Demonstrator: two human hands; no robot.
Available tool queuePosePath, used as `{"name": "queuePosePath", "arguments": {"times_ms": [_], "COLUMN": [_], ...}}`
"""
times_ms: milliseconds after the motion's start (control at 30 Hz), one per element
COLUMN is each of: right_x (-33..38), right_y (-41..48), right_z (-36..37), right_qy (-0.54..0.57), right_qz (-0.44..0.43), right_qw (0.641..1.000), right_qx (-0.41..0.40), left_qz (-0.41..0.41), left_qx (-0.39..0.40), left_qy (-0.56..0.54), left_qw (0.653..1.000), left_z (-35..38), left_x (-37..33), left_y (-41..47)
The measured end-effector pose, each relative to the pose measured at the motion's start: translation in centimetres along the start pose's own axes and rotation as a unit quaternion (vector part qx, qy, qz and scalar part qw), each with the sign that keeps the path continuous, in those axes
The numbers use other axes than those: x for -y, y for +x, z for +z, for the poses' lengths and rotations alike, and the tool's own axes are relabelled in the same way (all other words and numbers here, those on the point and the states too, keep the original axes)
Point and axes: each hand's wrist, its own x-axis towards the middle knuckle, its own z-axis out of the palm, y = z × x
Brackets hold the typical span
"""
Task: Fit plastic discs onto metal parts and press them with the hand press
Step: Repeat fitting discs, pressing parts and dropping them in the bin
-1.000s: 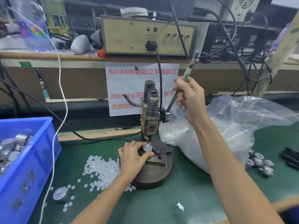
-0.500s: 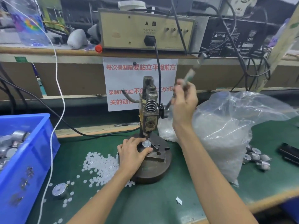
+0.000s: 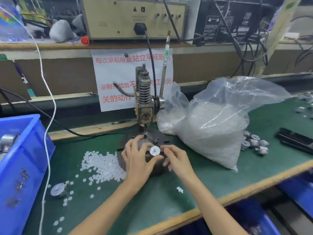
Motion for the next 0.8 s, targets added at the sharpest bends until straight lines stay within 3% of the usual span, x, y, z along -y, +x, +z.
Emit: {"name": "queuePosePath", "arguments": {"times_ms": [133,267,433,567,700,800], "right_x": [-1.1,-2.5,-5.2,-9.5,-16.3,-21.1], "right_y": [-2.1,-4.8,-9.4,-13.9,-17.2,-18.8], "right_z": [-1.6,-4.3,-10.0,-15.0,-18.0,-19.0], "right_qy": [0.008,-0.002,0.068,0.105,0.104,0.094], "right_qz": [0.021,0.021,0.072,0.145,0.271,0.356], "right_qw": [1.0,0.999,0.984,0.959,0.917,0.877], "right_qx": [0.008,-0.047,-0.151,-0.221,-0.272,-0.309], "left_qz": [0.065,0.09,0.17,0.279,0.417,0.418], "left_qx": [0.06,0.129,0.215,0.308,0.394,0.414], "left_qy": [-0.055,-0.091,-0.093,-0.063,0.038,0.063], "left_qw": [0.995,0.983,0.957,0.908,0.818,0.806], "left_z": [1.3,2.7,5.4,8.5,11.0,12.1], "left_x": [-3.3,-6.3,-11.6,-15.1,-16.0,-15.5], "left_y": [-3.4,-5.2,-7.9,-11.5,-13.8,-14.5]}}
